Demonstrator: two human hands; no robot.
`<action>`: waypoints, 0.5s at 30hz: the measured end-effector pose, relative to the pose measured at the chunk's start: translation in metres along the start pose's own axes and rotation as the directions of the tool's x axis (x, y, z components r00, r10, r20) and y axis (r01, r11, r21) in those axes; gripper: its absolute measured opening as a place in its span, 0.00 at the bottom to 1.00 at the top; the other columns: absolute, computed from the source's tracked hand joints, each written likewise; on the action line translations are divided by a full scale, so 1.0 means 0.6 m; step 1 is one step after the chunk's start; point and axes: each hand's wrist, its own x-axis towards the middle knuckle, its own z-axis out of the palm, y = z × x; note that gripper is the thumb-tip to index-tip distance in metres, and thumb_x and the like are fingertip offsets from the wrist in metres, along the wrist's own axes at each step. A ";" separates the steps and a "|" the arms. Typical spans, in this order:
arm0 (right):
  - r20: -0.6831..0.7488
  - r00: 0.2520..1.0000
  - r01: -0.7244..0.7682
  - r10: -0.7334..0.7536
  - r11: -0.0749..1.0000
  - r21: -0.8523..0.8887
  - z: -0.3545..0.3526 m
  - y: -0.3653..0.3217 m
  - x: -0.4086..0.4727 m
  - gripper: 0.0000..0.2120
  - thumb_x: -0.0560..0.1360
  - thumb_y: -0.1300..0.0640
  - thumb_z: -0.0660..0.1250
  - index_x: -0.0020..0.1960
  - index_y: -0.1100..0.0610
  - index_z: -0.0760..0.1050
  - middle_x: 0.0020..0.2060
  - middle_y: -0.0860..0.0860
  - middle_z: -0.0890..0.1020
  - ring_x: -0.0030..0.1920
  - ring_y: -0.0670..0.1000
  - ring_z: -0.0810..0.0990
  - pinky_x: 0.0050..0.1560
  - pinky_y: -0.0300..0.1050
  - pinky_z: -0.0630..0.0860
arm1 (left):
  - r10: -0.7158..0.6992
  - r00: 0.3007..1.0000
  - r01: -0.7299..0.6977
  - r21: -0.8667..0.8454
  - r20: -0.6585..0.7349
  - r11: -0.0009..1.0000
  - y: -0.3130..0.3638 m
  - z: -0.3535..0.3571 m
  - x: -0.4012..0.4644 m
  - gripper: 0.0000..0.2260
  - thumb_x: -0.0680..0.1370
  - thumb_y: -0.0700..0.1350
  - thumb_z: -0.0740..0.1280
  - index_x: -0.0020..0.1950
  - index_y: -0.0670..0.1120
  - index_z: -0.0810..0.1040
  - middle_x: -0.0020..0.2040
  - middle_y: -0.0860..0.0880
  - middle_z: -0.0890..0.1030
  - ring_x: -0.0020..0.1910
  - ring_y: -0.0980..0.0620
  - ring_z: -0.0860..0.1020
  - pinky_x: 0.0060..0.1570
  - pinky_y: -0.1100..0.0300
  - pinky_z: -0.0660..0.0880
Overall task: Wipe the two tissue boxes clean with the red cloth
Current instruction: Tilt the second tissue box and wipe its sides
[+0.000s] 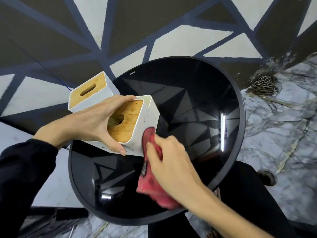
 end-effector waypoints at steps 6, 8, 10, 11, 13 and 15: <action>0.008 1.000 -0.007 0.007 0.998 0.063 0.002 -0.005 -0.014 0.14 0.85 0.46 0.57 0.45 0.52 0.72 0.45 0.51 0.74 0.44 0.54 0.78 0.49 0.51 0.75 | 0.007 1.000 -0.007 0.002 -0.012 1.000 0.000 0.000 0.002 0.60 0.55 0.77 0.78 0.80 0.69 0.51 0.73 0.73 0.61 0.74 0.72 0.61 0.68 0.70 0.62; -0.052 0.999 -0.010 0.013 0.998 0.056 -0.004 0.000 0.029 0.14 0.84 0.49 0.58 0.42 0.53 0.70 0.44 0.55 0.78 0.46 0.58 0.78 0.48 0.51 0.73 | 0.001 1.000 -0.001 -0.006 -0.024 1.000 0.000 0.002 0.000 0.61 0.55 0.76 0.78 0.82 0.66 0.52 0.74 0.71 0.62 0.74 0.71 0.61 0.69 0.69 0.62; -0.100 0.994 -0.033 0.038 0.998 0.049 -0.011 0.007 0.086 0.16 0.84 0.50 0.59 0.37 0.53 0.67 0.42 0.57 0.79 0.46 0.60 0.76 0.45 0.49 0.70 | -0.006 1.000 0.006 -0.011 -0.023 1.000 -0.001 0.003 -0.002 0.61 0.56 0.76 0.78 0.82 0.64 0.53 0.74 0.70 0.62 0.75 0.69 0.61 0.69 0.68 0.61; -0.114 0.991 -0.059 0.065 0.997 0.059 -0.018 0.010 0.111 0.18 0.83 0.51 0.59 0.36 0.53 0.65 0.41 0.57 0.78 0.44 0.59 0.76 0.44 0.49 0.69 | -0.006 1.000 0.006 -0.009 -0.019 1.000 0.000 0.002 -0.002 0.60 0.56 0.76 0.78 0.82 0.64 0.53 0.74 0.69 0.63 0.75 0.68 0.62 0.70 0.66 0.62; -0.116 0.986 -0.111 0.122 0.990 0.090 -0.033 0.015 0.147 0.19 0.83 0.51 0.59 0.35 0.54 0.65 0.40 0.56 0.76 0.38 0.57 0.74 0.38 0.49 0.67 | -0.006 1.000 0.006 0.004 -0.013 1.000 -0.001 0.002 0.001 0.60 0.56 0.75 0.78 0.83 0.63 0.53 0.74 0.67 0.63 0.75 0.66 0.62 0.71 0.62 0.62; -0.098 0.987 -0.116 0.125 0.989 0.086 -0.037 0.019 0.153 0.19 0.83 0.50 0.59 0.35 0.55 0.65 0.39 0.54 0.75 0.36 0.56 0.73 0.36 0.48 0.67 | -0.009 1.000 0.009 0.013 -0.009 1.000 -0.004 0.002 0.002 0.61 0.56 0.76 0.78 0.83 0.63 0.53 0.75 0.66 0.63 0.76 0.66 0.62 0.72 0.62 0.61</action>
